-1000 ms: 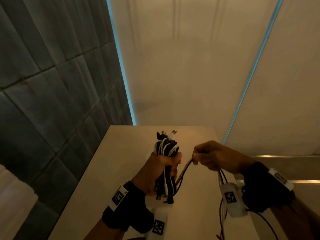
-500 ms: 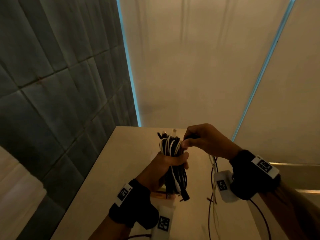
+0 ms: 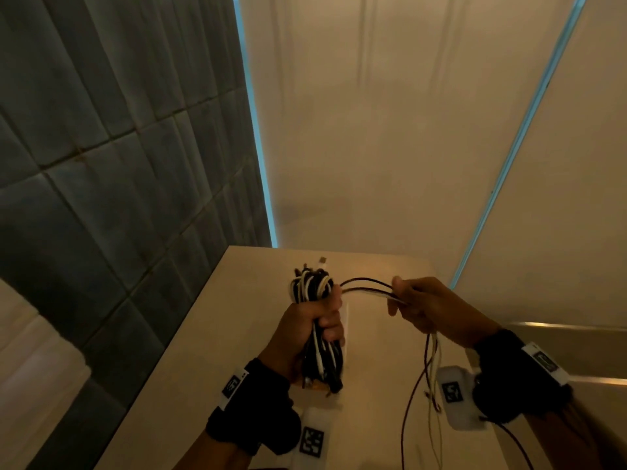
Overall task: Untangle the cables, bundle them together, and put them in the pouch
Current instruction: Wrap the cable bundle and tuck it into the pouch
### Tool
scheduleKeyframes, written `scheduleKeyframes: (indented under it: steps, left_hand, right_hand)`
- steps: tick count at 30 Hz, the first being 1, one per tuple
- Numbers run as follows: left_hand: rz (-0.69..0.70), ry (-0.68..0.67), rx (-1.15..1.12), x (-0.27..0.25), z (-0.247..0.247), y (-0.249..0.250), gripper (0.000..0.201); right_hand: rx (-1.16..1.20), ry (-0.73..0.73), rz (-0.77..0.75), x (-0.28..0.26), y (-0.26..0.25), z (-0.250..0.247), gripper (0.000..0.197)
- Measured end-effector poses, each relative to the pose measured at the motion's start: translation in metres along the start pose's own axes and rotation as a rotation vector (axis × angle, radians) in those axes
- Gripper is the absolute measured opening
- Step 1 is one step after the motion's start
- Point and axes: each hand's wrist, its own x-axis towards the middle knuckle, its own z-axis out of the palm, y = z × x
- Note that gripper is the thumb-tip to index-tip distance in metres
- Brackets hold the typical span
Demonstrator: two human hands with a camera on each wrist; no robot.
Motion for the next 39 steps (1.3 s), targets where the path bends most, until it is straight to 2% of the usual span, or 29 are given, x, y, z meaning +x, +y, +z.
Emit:
scheduleKeyframes:
  steps: [2, 4, 7, 9, 11, 13, 14, 17, 20, 22, 24, 27, 29, 31, 32, 33, 35, 36, 38, 39]
  left_hand:
    - [0.040, 0.073, -0.056, 0.001, -0.004, 0.003, 0.025]
    - [0.064, 0.141, -0.076, 0.004, -0.005, 0.000, 0.028]
    - [0.071, 0.188, -0.067, 0.009, 0.000, -0.008, 0.037]
    - [0.075, 0.205, -0.035, 0.013, 0.002, -0.014, 0.039]
    - [0.071, 0.184, -0.023, 0.017, 0.004, -0.019, 0.048]
    - [0.043, 0.131, -0.047, 0.018, 0.006, -0.022, 0.058]
    - [0.032, 0.105, -0.057, 0.016, 0.009, -0.021, 0.056]
    - [0.043, 0.083, -0.063, 0.007, 0.020, -0.016, 0.026]
    - [0.111, 0.233, -0.068, 0.007, 0.022, -0.011, 0.018]
    - [0.184, 0.362, -0.116, 0.014, 0.020, -0.001, 0.015]
    - [0.255, 0.430, -0.268, 0.020, 0.013, 0.016, 0.016]
    - [0.355, 0.421, -0.345, 0.023, 0.001, 0.040, 0.026]
    - [0.385, 0.377, -0.331, 0.021, 0.000, 0.045, 0.030]
    - [0.405, 0.336, -0.314, 0.019, 0.002, 0.044, 0.028]
    - [0.411, 0.320, -0.296, 0.019, 0.004, 0.042, 0.026]
    - [0.413, 0.301, -0.267, 0.019, 0.006, 0.040, 0.027]
    - [0.407, 0.278, -0.186, 0.021, 0.011, 0.033, 0.027]
    - [0.408, 0.273, -0.143, 0.022, 0.013, 0.029, 0.023]
    - [0.406, 0.290, -0.078, 0.024, 0.018, 0.023, 0.015]
    - [0.393, 0.312, -0.067, 0.025, 0.020, 0.023, 0.012]
  right_hand:
    - [0.154, 0.027, 0.038, -0.010, 0.011, 0.003, 0.049]
    - [0.167, 0.152, 0.007, -0.016, 0.011, 0.015, 0.039]
    - [-0.044, 0.412, -0.147, -0.018, -0.005, 0.043, 0.021]
    - [-0.265, 0.492, -0.279, -0.016, -0.019, 0.061, 0.015]
    - [-0.413, 0.472, -0.374, -0.012, -0.026, 0.077, 0.015]
    - [-0.503, 0.406, -0.444, -0.009, -0.026, 0.087, 0.023]
    - [-0.550, 0.379, -0.467, -0.008, -0.026, 0.090, 0.027]
    - [-0.706, 0.265, -0.474, -0.007, -0.029, 0.095, 0.024]
    - [-0.896, 0.181, -0.408, -0.005, -0.034, 0.102, 0.023]
    - [-0.836, 0.203, -0.362, -0.009, -0.034, 0.104, 0.017]
    - [-0.643, 0.259, -0.386, -0.020, -0.029, 0.102, 0.016]
    - [-0.451, 0.253, -0.389, -0.038, -0.001, 0.098, 0.037]
    - [-0.255, 0.145, -0.211, -0.047, 0.029, 0.098, 0.044]
    - [-0.161, -0.043, 0.015, -0.052, 0.048, 0.094, 0.033]
    - [-0.201, -0.105, 0.065, -0.053, 0.053, 0.089, 0.027]
    - [-0.255, -0.118, 0.077, -0.053, 0.052, 0.086, 0.032]
    - [-0.203, -0.025, -0.001, -0.048, 0.039, 0.083, 0.061]
    - [-0.127, 0.032, -0.051, -0.043, 0.032, 0.084, 0.062]
    - [0.043, 0.090, -0.124, -0.034, 0.019, 0.095, 0.046]
    - [0.122, 0.134, -0.133, -0.031, 0.016, 0.101, 0.045]
